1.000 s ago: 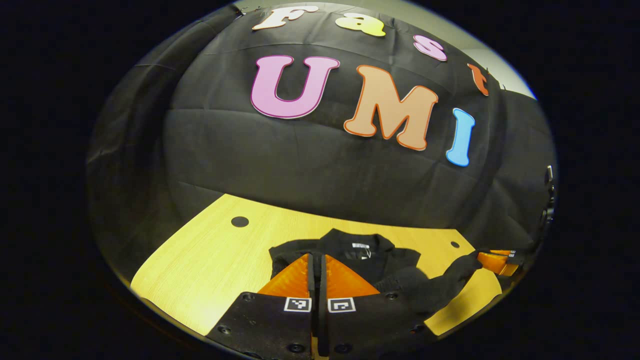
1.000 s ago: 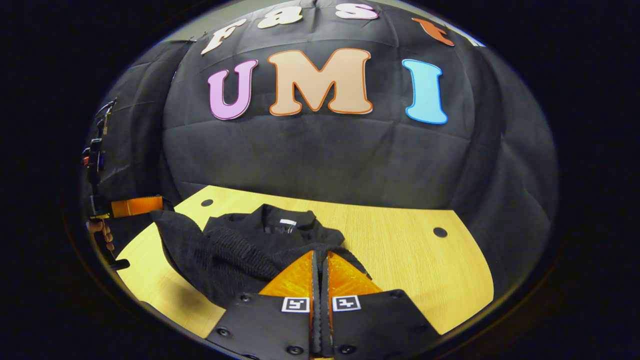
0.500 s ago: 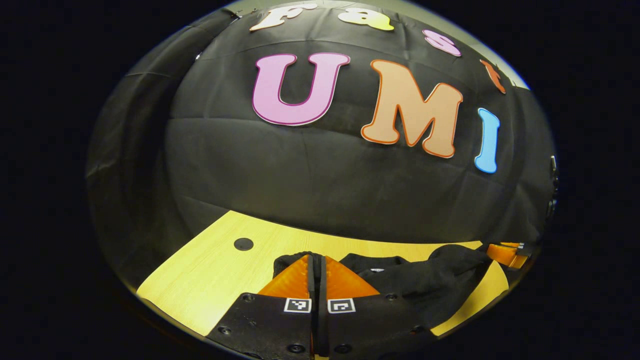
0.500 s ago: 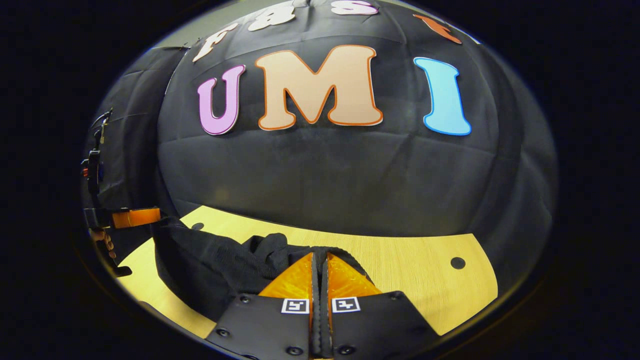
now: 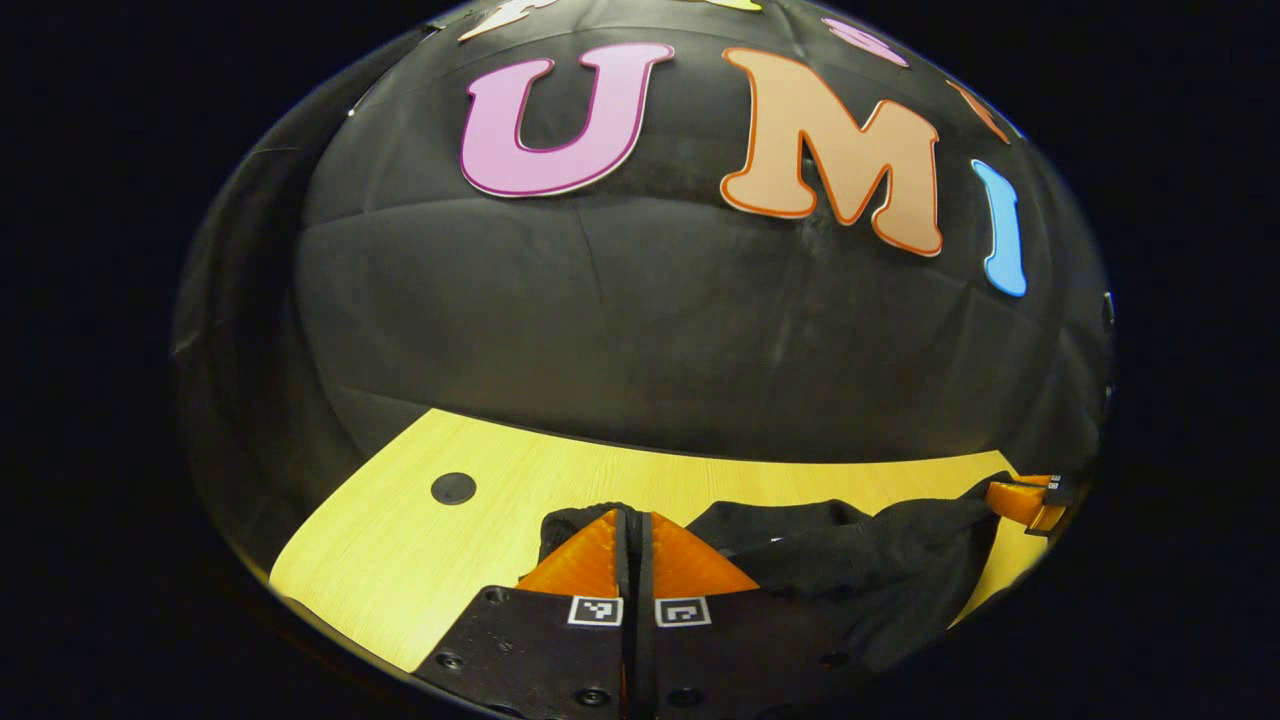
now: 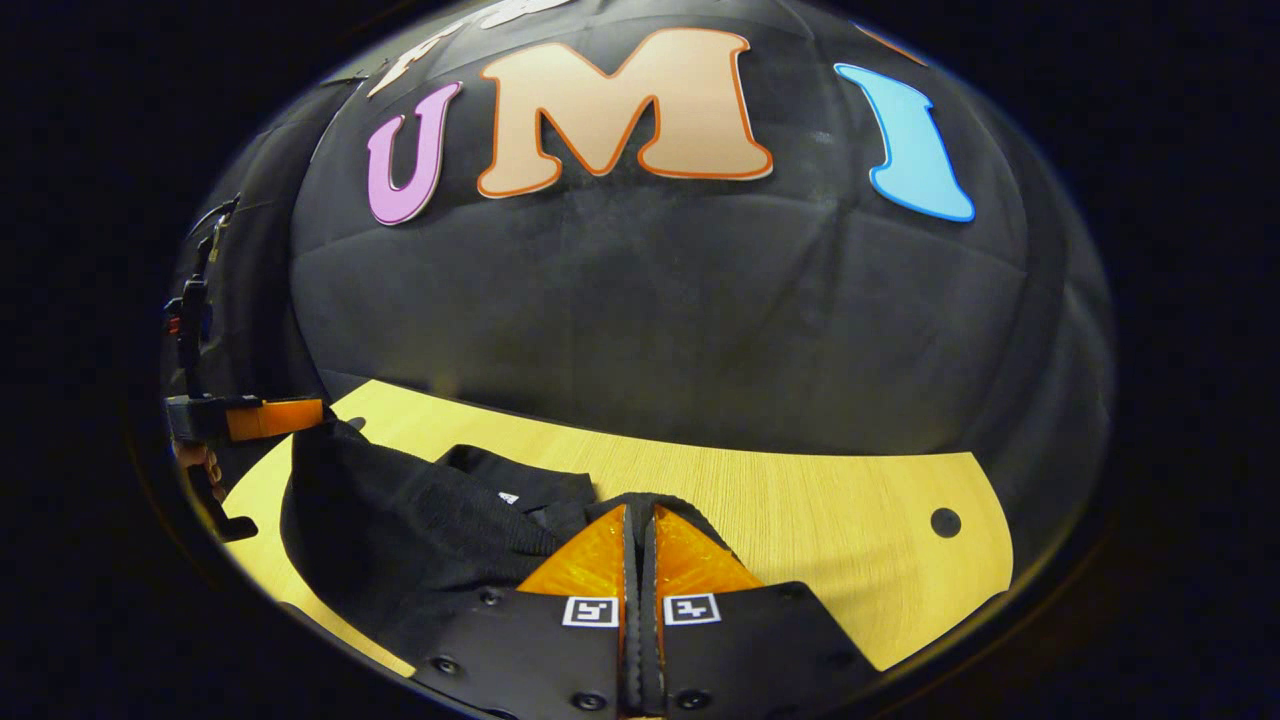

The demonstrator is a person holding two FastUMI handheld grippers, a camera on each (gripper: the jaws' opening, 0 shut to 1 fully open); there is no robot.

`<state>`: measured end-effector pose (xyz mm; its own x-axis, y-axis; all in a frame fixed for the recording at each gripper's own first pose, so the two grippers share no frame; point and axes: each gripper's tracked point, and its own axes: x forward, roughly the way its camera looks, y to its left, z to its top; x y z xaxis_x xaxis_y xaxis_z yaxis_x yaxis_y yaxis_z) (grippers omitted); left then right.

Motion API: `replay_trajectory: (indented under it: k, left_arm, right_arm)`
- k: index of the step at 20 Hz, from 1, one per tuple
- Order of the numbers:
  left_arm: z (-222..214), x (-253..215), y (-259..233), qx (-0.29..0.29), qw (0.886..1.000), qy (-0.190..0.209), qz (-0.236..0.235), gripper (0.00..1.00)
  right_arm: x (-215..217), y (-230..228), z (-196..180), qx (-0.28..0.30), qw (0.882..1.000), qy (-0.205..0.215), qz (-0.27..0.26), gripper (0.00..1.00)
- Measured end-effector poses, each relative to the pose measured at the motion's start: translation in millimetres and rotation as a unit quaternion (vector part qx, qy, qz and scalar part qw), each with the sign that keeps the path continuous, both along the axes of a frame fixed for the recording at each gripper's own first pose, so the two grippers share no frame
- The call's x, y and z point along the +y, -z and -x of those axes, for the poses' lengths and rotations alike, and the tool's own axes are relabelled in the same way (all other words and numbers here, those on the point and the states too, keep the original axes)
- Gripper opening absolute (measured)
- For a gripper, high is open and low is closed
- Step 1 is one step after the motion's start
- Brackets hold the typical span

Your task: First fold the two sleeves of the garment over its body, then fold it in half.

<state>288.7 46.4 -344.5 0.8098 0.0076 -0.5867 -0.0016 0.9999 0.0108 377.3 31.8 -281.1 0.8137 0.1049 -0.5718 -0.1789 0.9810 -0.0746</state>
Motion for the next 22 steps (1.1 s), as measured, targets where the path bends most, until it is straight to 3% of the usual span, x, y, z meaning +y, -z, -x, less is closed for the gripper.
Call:
replay_trajectory:
  k: [7, 8, 11, 12, 13, 17, 22]
  left_arm:
    - [-2, -7, 20, 0.018, 1.0, 0.018, -0.003, 0.0]
    - [-1, -9, 18, 0.018, 1.0, 0.02, 0.001, 0.08]
    - [-1, -8, 12, 0.01, 1.0, 0.016, -0.007, 0.72]
    - [0, -7, 6, 0.005, 1.0, 0.014, -0.009, 0.93]
    - [0, -7, 1, 0.0, 1.0, 0.012, -0.008, 0.9]
    - [5, -7, -19, -0.009, 1.0, 0.004, -0.006, 0.92]
    - [27, -5, -63, -0.026, 1.0, -0.009, 0.002, 0.93]
  right_arm:
    - [-1, 21, -7, 0.031, 0.999, 0.014, -0.03, 0.05]
    - [-2, 20, -7, 0.03, 0.999, 0.013, -0.029, 0.08]
    - [-2, 10, -8, 0.02, 0.999, 0.013, -0.035, 0.17]
    - [-2, 4, -5, 0.015, 0.999, 0.013, -0.035, 0.29]
    - [-3, -2, -3, 0.012, 0.999, 0.014, -0.033, 0.34]
    - [-11, -25, 5, -0.019, 1.0, 0.008, -0.002, 1.0]
    - [-12, -76, 34, -0.067, 0.997, 0.012, -0.02, 1.0]
